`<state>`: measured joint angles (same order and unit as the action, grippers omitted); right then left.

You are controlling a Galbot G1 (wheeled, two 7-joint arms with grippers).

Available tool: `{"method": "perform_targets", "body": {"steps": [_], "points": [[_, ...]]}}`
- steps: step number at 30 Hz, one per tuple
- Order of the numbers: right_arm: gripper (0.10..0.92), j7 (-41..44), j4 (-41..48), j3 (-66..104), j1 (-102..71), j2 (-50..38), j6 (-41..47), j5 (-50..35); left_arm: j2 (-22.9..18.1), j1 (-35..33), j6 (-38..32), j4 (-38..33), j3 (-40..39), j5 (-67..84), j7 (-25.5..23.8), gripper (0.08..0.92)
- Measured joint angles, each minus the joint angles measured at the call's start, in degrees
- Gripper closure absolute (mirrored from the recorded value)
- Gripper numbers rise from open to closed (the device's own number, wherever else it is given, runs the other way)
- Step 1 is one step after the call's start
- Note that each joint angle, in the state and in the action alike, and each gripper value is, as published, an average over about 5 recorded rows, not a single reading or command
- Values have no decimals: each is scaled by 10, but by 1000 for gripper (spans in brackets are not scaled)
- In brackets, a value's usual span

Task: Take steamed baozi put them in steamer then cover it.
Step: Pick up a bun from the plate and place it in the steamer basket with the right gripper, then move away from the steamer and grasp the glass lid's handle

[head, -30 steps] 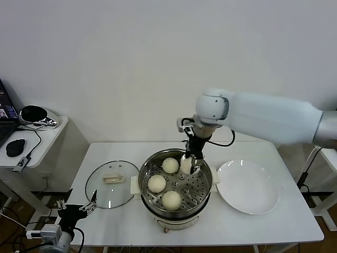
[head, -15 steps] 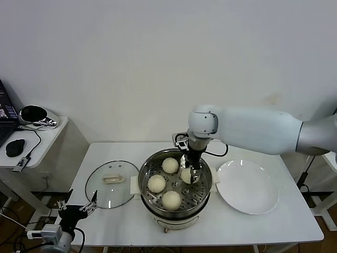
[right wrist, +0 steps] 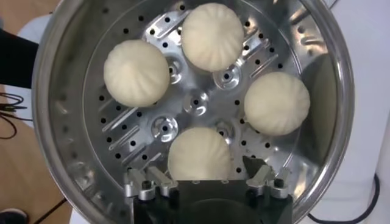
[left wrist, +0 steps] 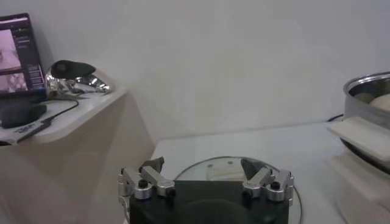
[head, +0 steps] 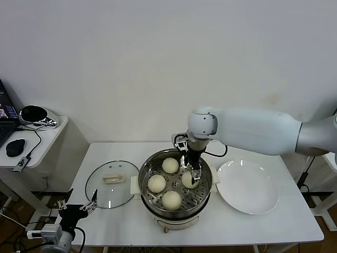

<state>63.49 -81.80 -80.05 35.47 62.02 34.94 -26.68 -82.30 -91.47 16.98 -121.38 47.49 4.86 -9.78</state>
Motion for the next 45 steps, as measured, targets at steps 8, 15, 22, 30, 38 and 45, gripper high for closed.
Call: {"method": "perform_targets", "body": {"steps": [8, 15, 22, 30, 38, 45], "points": [[203, -29, -36, 53, 18, -69, -17, -28, 9, 7, 3, 4, -2, 9, 2, 177], [203, -174, -87, 155, -16, -172, -51, -96, 14, 20, 3, 18, -10, 32, 16, 177], [203, -343, -151, 370, -181, -272, -85, -145, 23, 34, 1, 27, -27, 42, 31, 177], [203, -465, -219, 675, -483, -273, -141, -157, 27, 49, -19, 40, -50, -2, 27, 177], [203, -538, -259, 966, -788, -189, -209, -144, 34, 66, -50, 59, -73, -82, 24, 177], [203, -577, -270, 1110, -1012, -98, -255, -122, 40, 83, -85, 86, -85, -172, 41, 177]]}}
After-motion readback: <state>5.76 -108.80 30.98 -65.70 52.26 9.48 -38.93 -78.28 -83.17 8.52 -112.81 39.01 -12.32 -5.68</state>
